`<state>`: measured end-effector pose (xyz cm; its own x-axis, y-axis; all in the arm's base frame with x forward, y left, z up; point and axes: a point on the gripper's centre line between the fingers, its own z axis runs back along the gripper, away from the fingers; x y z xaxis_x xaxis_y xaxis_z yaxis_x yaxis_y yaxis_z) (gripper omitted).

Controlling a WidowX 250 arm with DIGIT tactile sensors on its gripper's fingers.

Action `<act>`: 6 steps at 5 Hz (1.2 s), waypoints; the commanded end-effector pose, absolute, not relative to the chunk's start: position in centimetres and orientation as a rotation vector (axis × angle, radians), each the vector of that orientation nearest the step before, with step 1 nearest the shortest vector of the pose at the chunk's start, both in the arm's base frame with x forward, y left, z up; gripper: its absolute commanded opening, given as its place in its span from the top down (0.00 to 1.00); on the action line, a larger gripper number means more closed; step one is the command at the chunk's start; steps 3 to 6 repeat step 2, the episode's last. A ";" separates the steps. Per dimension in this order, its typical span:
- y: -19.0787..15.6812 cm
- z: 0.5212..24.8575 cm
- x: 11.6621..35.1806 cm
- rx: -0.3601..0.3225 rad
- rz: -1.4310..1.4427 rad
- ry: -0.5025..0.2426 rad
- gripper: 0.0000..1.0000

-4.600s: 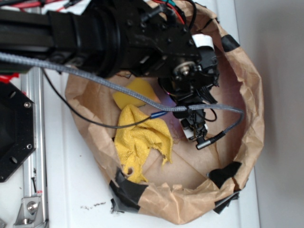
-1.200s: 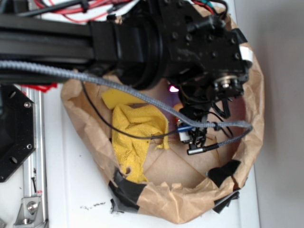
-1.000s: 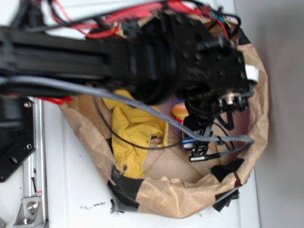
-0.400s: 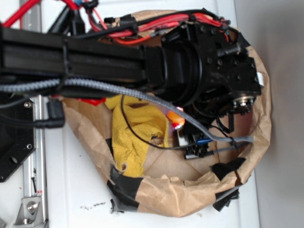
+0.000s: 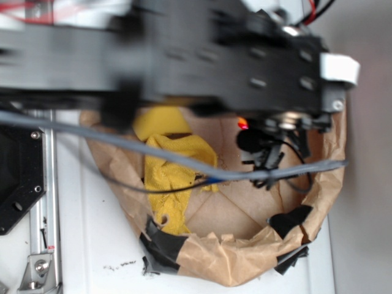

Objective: Grab the yellow duck.

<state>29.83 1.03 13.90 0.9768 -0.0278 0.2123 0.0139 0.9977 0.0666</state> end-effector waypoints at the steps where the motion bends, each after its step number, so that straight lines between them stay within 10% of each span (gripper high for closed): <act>1: -1.0 22.7 25.7 0.054 0.324 -0.236 1.00; 6: -1.2 21.9 25.4 0.065 0.341 -0.202 1.00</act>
